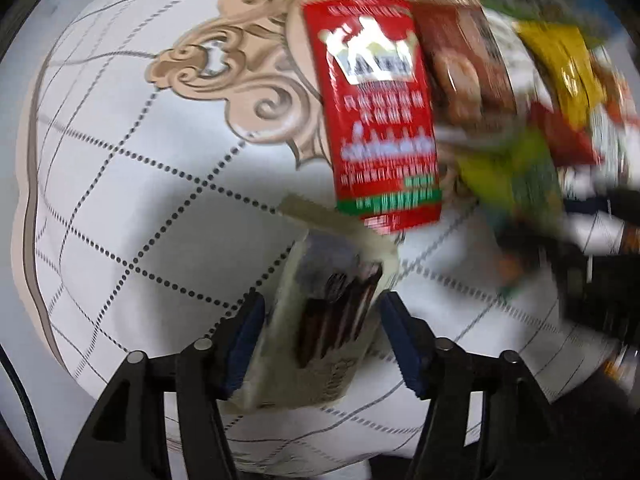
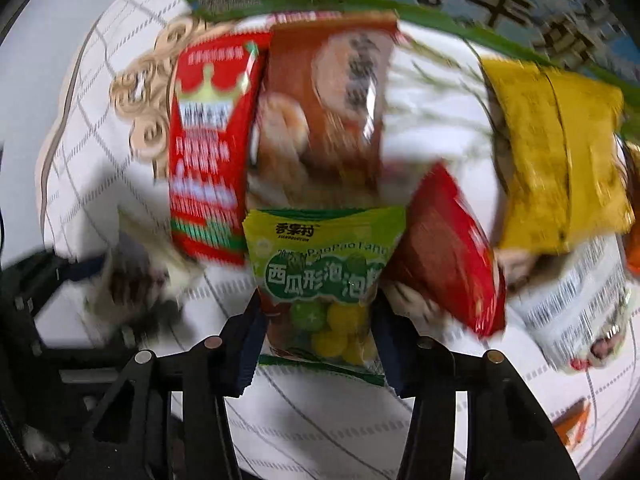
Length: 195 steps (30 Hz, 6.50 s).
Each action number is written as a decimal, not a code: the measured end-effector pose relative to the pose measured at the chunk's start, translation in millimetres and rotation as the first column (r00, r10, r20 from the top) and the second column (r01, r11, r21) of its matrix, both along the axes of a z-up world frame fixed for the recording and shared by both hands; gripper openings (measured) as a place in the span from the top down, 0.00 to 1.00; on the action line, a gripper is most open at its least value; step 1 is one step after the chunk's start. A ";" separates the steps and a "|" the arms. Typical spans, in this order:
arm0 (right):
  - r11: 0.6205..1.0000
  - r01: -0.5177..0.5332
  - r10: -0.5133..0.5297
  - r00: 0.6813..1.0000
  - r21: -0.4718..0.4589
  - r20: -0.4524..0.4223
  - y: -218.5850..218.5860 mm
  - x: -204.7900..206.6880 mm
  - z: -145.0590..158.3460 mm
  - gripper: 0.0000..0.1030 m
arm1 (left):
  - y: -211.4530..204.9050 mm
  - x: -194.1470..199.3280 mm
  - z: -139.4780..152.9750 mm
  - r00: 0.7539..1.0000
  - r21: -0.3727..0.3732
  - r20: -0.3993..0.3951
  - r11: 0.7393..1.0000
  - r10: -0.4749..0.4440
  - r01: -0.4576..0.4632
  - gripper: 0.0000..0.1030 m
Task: Organize snacks
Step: 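Grasp the Franzzi cookie pack with the left tool while the right tool grasps the watermelon candy bag, then lower both held packs into the box and open both tools, then grasp the red spicy snack packet with the left tool while the right tool grasps the yellow chip bag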
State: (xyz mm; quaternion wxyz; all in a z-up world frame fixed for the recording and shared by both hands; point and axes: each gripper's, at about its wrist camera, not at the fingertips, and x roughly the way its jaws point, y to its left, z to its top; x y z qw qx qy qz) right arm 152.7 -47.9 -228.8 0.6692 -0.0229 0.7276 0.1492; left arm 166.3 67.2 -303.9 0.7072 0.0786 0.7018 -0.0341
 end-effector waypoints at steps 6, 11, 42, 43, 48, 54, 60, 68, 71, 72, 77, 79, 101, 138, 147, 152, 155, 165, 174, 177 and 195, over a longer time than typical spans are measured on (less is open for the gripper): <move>1.000 0.002 -0.002 0.999 -0.001 -0.037 -23.2 -26.3 4.8 0.49 | 51.9 -3.2 13.0 0.898 -0.191 -0.039 0.879 0.438 -0.437 0.46; 0.997 0.069 -0.067 0.996 0.028 -0.060 -36.5 -29.9 2.5 0.44 | 34.0 -2.0 15.3 0.959 -0.157 -0.047 0.946 0.280 -0.284 0.46; 0.987 0.091 -0.101 0.993 0.129 0.068 -51.9 -35.8 47.0 0.51 | -55.0 -24.6 76.2 0.951 -0.148 0.109 0.951 0.288 -0.271 0.48; 0.985 0.095 -0.108 0.991 0.147 0.080 -55.7 -34.9 58.1 0.51 | -61.3 -17.8 87.3 0.952 -0.164 0.118 0.951 0.281 -0.261 0.48; 0.961 0.138 -0.181 0.969 0.241 0.166 -88.4 -16.3 127.1 0.51 | -74.6 12.0 146.0 0.948 -0.290 0.174 0.934 0.267 -0.210 0.48; 0.929 0.207 -0.293 0.917 0.306 0.270 -119.6 25.2 194.3 0.51 | -62.2 45.6 197.5 0.935 -0.387 0.279 0.916 0.220 -0.100 0.48; 0.934 0.262 -0.341 0.859 0.243 0.382 -152.9 114.5 224.0 0.51 | -74.7 137.6 232.3 0.908 -0.336 0.385 0.941 0.166 -0.030 0.47; 0.934 0.345 -0.353 0.865 0.089 0.356 -175.9 241.6 188.1 0.51 | -79.1 271.1 187.4 0.934 -0.213 0.331 0.975 0.135 -0.065 0.48; 0.932 0.361 -0.352 0.872 0.036 0.341 -174.7 271.4 165.1 0.51 | -70.5 307.7 161.3 0.947 -0.180 0.288 0.979 0.143 -0.093 0.48; 0.931 0.365 -0.351 0.875 0.023 0.334 -174.7 280.7 157.6 0.51 | -67.0 318.5 152.3 0.951 -0.168 0.273 0.981 0.145 -0.102 0.48; 0.924 0.379 -0.348 0.888 -0.051 0.299 -175.2 308.9 124.6 0.27 | -63.0 352.8 109.7 0.975 -0.131 0.176 0.985 0.139 -0.117 0.46; 0.921 0.378 -0.336 0.894 -0.093 0.298 -172.7 315.7 116.2 0.04 | -62.1 360.0 97.8 0.978 -0.122 0.156 0.986 0.136 -0.117 0.43; 0.938 0.347 -0.322 0.884 -0.016 0.338 -146.4 237.7 122.5 0.04 | -51.8 270.3 133.3 0.933 -0.174 0.324 0.979 0.157 -0.104 0.19; 0.938 0.310 -0.344 0.889 0.156 0.301 -138.6 50.5 129.3 0.05 | -30.9 81.0 120.4 0.920 -0.106 0.329 0.976 0.213 -0.188 0.19; 0.963 0.244 -0.265 0.933 0.113 0.242 -120.1 71.5 72.5 0.23 | -19.1 99.4 27.6 0.969 0.065 0.159 0.977 0.192 -0.204 0.19; 0.977 0.210 -0.211 0.957 0.028 0.197 -103.8 81.6 42.7 0.23 | -8.7 107.5 -1.6 0.975 0.069 0.109 0.977 0.195 -0.204 0.20; 0.982 0.189 -0.182 0.965 -0.018 0.189 -95.2 86.0 26.0 0.26 | 0.2 103.3 -1.9 0.967 0.020 0.130 0.974 0.221 -0.226 0.36; 0.974 0.222 -0.225 0.967 0.040 0.120 -79.3 52.1 18.5 0.43 | 40.7 48.2 -1.8 0.950 -0.116 0.060 0.948 0.306 -0.298 0.54; 0.971 0.235 -0.236 0.970 0.044 0.047 -59.2 15.6 -7.6 0.40 | 53.3 24.2 -23.6 0.962 -0.125 0.029 0.955 0.273 -0.268 0.52; 0.975 0.223 -0.223 0.973 0.009 0.058 -50.9 13.8 -9.2 0.40 | 43.2 25.6 -24.2 0.964 -0.111 0.040 0.960 0.264 -0.259 0.53; 0.974 0.159 -0.187 0.967 0.160 0.176 -40.3 -6.4 76.1 0.46 | -3.0 17.1 91.9 0.958 -0.212 0.150 0.955 0.242 -0.208 0.58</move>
